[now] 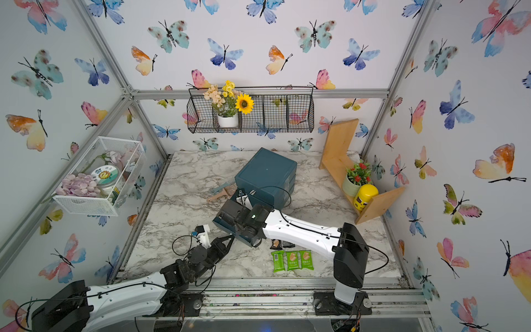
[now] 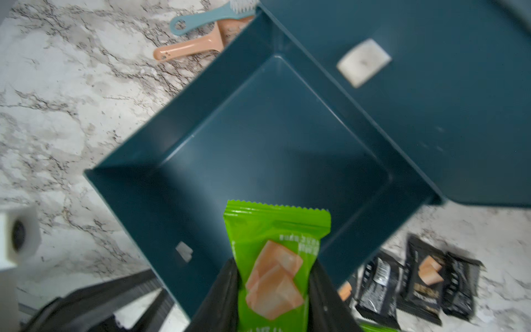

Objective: Take the cookies out of the drawer
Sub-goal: Place the cookie at the center of the board.

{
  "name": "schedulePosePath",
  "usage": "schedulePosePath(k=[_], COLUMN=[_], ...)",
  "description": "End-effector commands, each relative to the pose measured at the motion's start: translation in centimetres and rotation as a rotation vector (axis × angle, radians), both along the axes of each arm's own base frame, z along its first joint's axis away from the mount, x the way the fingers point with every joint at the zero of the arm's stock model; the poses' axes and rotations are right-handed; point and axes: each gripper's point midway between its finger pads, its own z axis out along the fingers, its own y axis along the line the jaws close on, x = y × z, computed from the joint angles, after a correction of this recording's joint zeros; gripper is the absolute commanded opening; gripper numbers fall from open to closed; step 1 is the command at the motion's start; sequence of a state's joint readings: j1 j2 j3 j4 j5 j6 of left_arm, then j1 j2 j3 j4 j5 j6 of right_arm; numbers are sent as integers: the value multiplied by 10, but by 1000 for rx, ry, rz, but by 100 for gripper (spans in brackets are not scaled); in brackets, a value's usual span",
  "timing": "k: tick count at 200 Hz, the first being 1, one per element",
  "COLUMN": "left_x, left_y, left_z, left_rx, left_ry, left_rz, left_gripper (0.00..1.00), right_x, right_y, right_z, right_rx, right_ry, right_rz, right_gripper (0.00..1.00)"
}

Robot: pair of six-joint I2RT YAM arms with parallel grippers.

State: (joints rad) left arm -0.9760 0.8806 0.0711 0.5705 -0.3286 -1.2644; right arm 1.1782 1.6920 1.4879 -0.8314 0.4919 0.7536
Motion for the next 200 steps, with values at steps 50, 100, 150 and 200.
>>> schedulePosePath(k=[50,100,150,200], left_x=[8,10,9,9], left_y=[-4,-7,-6,-6], left_z=[21,23,20,17], left_rx=[-30,-29,-23,-21], left_ry=[-45,-46,-34,-24], left_rz=[14,13,14,15], left_gripper=[0,0,0,0], right_x=[-48,-78,-95,-97], right_y=[-83,-54,-48,-45], right_z=[-33,-65,-105,-133], right_rx=[-41,143,213,174], right_ry=[136,312,412,443], right_rz=[-83,-39,-70,-69], right_gripper=[31,31,32,35])
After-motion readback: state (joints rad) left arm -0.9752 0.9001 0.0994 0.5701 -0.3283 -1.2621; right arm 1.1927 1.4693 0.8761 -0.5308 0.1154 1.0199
